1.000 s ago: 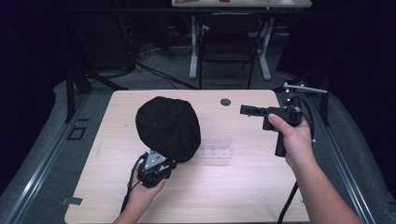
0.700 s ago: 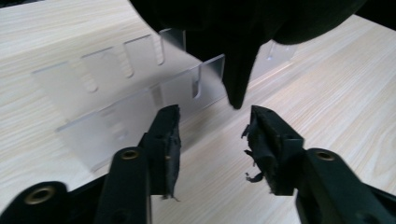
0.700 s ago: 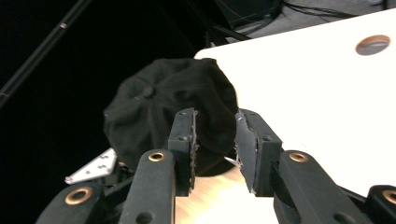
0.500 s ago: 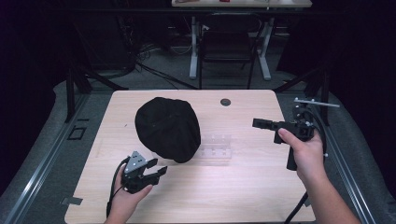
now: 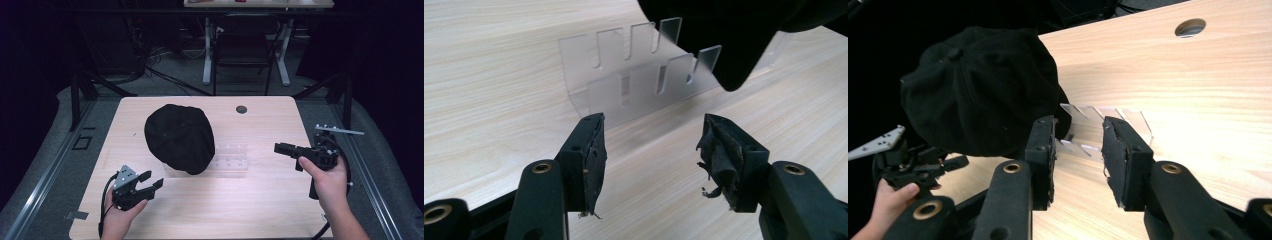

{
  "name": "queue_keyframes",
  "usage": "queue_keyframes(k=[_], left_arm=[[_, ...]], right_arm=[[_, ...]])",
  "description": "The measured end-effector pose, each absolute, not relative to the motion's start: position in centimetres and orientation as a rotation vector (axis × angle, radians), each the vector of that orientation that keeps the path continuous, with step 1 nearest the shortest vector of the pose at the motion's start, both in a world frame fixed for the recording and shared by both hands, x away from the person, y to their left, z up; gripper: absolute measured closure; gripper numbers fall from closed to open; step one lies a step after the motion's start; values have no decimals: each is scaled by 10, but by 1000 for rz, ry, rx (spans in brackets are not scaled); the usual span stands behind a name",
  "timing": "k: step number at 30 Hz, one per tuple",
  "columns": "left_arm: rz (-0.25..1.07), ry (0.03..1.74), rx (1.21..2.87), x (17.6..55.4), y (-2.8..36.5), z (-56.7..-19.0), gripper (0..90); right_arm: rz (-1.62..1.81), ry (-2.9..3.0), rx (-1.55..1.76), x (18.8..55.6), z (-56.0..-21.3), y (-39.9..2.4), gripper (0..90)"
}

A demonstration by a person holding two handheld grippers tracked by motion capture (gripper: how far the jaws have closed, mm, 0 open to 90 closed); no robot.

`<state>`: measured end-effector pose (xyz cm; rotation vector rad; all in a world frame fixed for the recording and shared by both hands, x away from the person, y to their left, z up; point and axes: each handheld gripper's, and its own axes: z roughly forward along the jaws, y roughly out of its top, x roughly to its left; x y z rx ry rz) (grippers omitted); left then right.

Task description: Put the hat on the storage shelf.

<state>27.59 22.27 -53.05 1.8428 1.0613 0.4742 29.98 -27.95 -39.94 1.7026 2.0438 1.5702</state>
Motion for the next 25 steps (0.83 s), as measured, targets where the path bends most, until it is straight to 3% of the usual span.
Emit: queue_keyframes(k=[25], left_arm=[[482, 1087, 1866, 278, 225, -546, 439]], right_arm=[[1401, 1987, 1673, 272, -478, -283, 598]])
